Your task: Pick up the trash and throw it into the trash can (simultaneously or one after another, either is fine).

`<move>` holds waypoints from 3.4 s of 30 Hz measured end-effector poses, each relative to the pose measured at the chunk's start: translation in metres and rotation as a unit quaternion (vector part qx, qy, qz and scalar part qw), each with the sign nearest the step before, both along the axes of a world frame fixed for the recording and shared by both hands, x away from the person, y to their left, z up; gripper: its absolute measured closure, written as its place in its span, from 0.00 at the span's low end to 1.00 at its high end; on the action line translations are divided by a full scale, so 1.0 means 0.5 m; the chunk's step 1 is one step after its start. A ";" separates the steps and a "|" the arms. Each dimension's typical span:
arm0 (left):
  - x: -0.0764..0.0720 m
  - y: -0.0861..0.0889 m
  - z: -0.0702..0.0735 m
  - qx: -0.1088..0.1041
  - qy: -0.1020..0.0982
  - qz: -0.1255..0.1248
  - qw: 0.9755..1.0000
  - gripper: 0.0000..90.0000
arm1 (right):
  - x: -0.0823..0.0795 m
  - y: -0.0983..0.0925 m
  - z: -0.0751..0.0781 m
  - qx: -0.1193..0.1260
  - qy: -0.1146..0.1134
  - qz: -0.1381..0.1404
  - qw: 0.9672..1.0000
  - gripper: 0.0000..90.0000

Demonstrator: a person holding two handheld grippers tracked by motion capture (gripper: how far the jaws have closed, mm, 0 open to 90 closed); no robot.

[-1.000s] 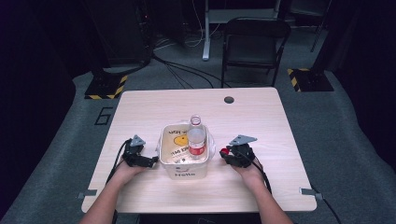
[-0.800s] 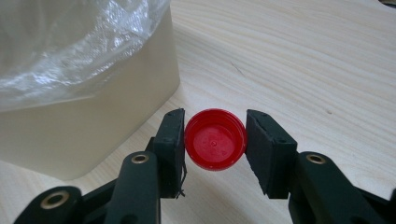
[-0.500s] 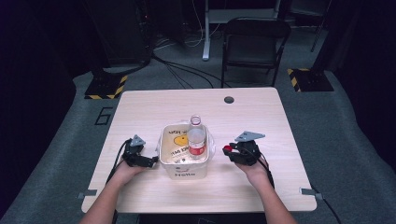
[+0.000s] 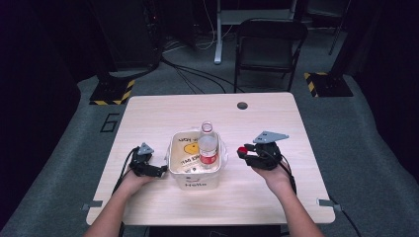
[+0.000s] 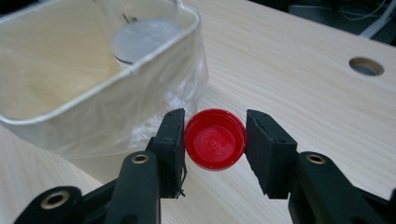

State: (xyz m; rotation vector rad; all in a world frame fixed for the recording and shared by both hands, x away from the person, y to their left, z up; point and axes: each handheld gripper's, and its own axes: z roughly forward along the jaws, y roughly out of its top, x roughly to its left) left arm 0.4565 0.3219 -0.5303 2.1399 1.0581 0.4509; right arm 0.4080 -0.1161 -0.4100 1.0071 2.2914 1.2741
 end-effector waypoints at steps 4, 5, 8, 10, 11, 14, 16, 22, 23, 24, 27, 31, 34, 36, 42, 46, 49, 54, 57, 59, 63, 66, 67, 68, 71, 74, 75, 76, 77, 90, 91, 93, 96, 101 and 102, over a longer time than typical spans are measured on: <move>0.000 0.000 0.000 0.000 0.000 0.000 1.000 0.00 | -0.010 0.008 0.034 0.001 -0.010 0.014 1.000 0.64; 0.000 0.000 0.000 0.000 0.000 0.000 1.000 0.00 | -0.012 0.011 0.042 0.002 -0.012 0.018 1.000 0.64; 0.000 0.000 0.000 0.000 0.000 0.000 1.000 0.00 | -0.018 0.018 0.061 0.006 -0.018 0.029 0.999 0.64; 0.000 0.000 0.000 0.000 0.000 0.000 1.000 0.00 | -0.022 0.024 0.073 0.008 -0.019 0.036 0.999 0.64; 0.000 0.000 0.000 0.000 0.000 0.000 1.000 0.00 | -0.025 0.026 0.079 0.006 -0.021 0.040 0.999 0.64; 0.000 0.000 -0.001 -0.002 -0.001 -0.001 1.000 0.00 | -0.029 0.032 0.093 0.009 -0.024 0.049 0.998 0.64; 0.000 0.000 -0.001 -0.002 -0.001 0.000 1.000 0.00 | -0.033 0.036 0.103 0.013 -0.024 0.055 0.998 0.64; 0.001 0.000 0.000 0.000 0.002 -0.002 1.000 0.00 | -0.045 0.051 0.124 0.017 -0.027 0.074 0.997 0.64; 0.000 0.000 0.000 -0.001 0.002 -0.001 1.000 0.00 | -0.046 0.053 0.126 0.017 -0.030 0.077 0.996 0.64; 0.001 0.000 0.000 0.000 0.002 -0.002 1.000 0.00 | -0.047 0.057 0.128 0.018 -0.031 0.080 0.996 0.64; 0.000 0.000 0.000 -0.001 0.002 -0.001 1.000 0.00 | -0.053 0.068 0.132 0.018 -0.031 0.091 0.995 0.64; 0.001 0.000 0.000 0.000 0.002 -0.002 1.000 0.00 | -0.055 0.082 0.132 0.015 -0.033 0.098 0.995 0.64; 0.001 0.000 0.000 -0.002 0.003 -0.001 1.000 0.00 | -0.054 0.092 0.126 0.016 -0.033 0.107 0.994 0.64; 0.001 0.000 0.000 -0.002 0.002 -0.001 1.000 0.00 | -0.055 0.100 0.121 0.016 -0.031 0.110 0.993 0.64; 0.001 0.000 0.000 -0.002 0.002 -0.001 1.000 0.00 | -0.050 0.129 0.098 0.006 -0.028 0.126 0.992 0.64; 0.001 0.000 0.000 -0.002 0.003 -0.001 1.000 0.00 | -0.049 0.141 0.089 0.002 -0.025 0.130 0.991 0.64; 0.001 0.000 0.000 -0.001 0.002 -0.002 1.000 0.00 | -0.046 0.151 0.076 -0.001 -0.025 0.131 0.991 0.64; 0.001 0.000 0.000 -0.003 0.003 -0.001 1.000 0.00 | -0.042 0.167 0.057 -0.013 -0.023 0.132 0.991 0.64; 0.001 0.000 0.000 -0.002 0.003 -0.001 1.000 0.00 | -0.040 0.176 0.046 -0.019 -0.019 0.135 0.990 0.64; 0.001 0.000 0.000 -0.002 0.003 -0.002 1.000 0.00 | -0.039 0.177 0.044 -0.018 -0.018 0.134 0.991 0.64; 0.001 0.000 0.001 -0.001 0.004 -0.002 1.000 0.00 | -0.036 0.179 0.035 -0.018 -0.015 0.134 0.991 0.64; 0.001 0.000 0.000 -0.002 0.002 -0.002 1.000 0.00 | -0.037 0.178 0.031 -0.015 -0.012 0.130 0.991 0.64; 0.001 0.000 0.000 -0.002 0.002 -0.001 1.000 0.00 | -0.036 0.177 0.030 -0.013 -0.014 0.130 0.991 0.64; 0.001 0.000 0.000 -0.002 0.002 -0.002 1.000 0.00 | -0.035 0.176 0.028 -0.012 -0.014 0.129 0.991 0.64; 0.001 0.000 0.000 -0.002 0.002 -0.002 1.000 0.00 | -0.036 0.175 0.025 -0.012 -0.011 0.127 0.992 0.64; 0.001 0.000 0.001 -0.001 0.004 -0.002 1.000 0.00 | -0.036 0.173 0.023 -0.014 -0.011 0.126 0.992 0.64; 0.001 0.000 0.001 -0.001 0.005 -0.003 1.000 0.00 | -0.036 0.172 0.022 -0.012 -0.009 0.124 0.992 0.64; 0.001 0.000 0.001 0.000 0.007 -0.004 1.000 0.00 | -0.036 0.171 0.022 -0.011 -0.008 0.123 0.992 0.63; 0.002 0.000 0.001 0.001 0.005 -0.004 1.000 0.00 | -0.035 0.169 0.022 -0.011 -0.011 0.125 0.992 0.63; 0.003 -0.001 0.000 -0.001 0.000 -0.002 1.000 0.00 | -0.054 0.143 0.030 0.022 -0.030 0.109 0.993 0.55; 0.003 -0.001 0.000 0.000 0.000 -0.002 1.000 0.00 | -0.057 0.141 0.030 0.022 -0.032 0.109 0.993 0.55; 0.003 -0.001 0.001 0.000 0.001 -0.002 1.000 0.00 | -0.064 0.135 0.030 0.018 -0.040 0.104 0.994 0.54; 0.001 0.000 0.001 0.003 0.002 -0.003 1.000 0.00 | -0.071 0.124 0.031 0.016 -0.051 0.097 0.994 0.53; -0.008 0.001 0.000 -0.001 0.002 0.000 1.000 0.00 | -0.077 0.095 0.040 0.022 -0.068 0.080 0.994 0.50; -0.008 0.001 0.000 -0.001 0.000 -0.001 1.000 0.00 | -0.076 0.085 0.044 0.024 -0.072 0.075 0.994 0.50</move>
